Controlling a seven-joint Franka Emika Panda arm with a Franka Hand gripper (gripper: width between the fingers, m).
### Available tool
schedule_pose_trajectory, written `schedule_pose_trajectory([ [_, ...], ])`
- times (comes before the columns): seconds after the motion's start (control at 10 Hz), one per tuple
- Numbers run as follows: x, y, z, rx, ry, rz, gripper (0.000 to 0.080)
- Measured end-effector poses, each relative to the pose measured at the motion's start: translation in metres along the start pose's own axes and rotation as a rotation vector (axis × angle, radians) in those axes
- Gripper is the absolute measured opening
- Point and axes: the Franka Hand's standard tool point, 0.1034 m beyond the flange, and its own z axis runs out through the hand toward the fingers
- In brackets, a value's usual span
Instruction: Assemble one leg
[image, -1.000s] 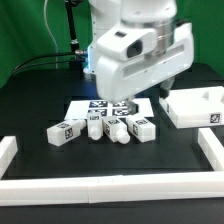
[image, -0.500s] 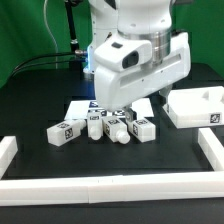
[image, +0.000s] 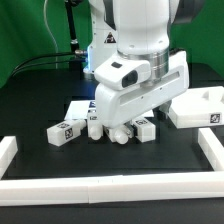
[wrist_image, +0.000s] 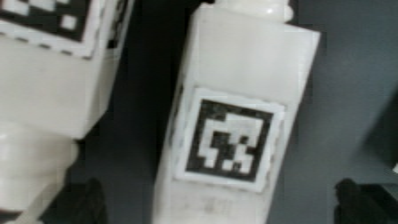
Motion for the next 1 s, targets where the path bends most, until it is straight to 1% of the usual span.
schedule_pose_trajectory([
  [0.1,0.001,-0.002,0.000,-0.001,0.001,0.000,0.0649],
  [0.2,0.001,-0.001,0.000,-0.001,0.001,0.000,0.0542],
  [0.3,0.001,-0.001,0.000,-0.001,0.000,0.000,0.0408],
  [0.4,0.001,-0.001,0.000,-0.001,0.001,0.000,0.0408],
  [0.5,0.001,-0.001,0.000,-0.002,0.002,0.000,0.0287],
  [0.7,0.001,-0.001,-0.001,-0.001,0.001,0.001,0.0287],
  [0.8,-0.004,-0.005,-0.007,0.016,-0.032,0.016,0.0287],
  [0.9,-0.008,-0.012,-0.017,0.017,-0.042,0.025,0.0287],
  [1.0,-0.017,-0.023,-0.021,0.013,-0.046,0.029,0.0287],
])
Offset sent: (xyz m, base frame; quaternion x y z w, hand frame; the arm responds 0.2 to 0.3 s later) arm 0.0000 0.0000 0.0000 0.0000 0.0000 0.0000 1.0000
